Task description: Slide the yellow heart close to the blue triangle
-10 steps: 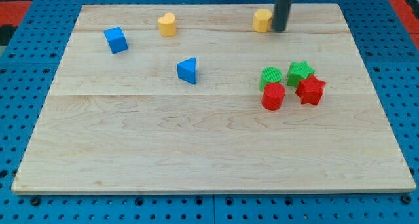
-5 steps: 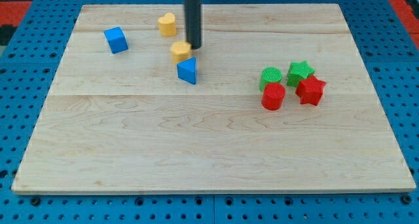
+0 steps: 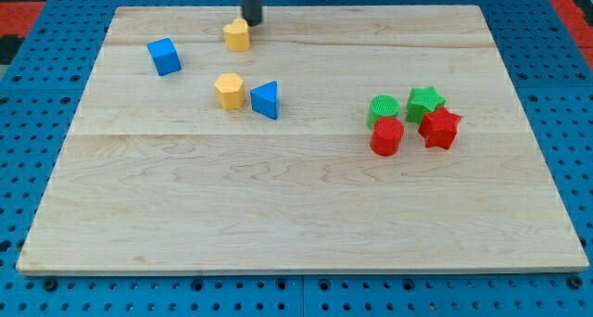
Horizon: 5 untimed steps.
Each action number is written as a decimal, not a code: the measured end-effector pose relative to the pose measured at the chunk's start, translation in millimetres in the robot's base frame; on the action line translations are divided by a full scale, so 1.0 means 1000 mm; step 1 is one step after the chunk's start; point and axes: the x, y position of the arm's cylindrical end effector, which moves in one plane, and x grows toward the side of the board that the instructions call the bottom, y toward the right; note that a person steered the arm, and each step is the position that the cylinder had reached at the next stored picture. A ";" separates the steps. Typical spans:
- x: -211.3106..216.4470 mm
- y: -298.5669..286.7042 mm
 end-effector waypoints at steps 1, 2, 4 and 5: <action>0.021 -0.011; 0.025 0.030; 0.078 0.040; 0.108 0.038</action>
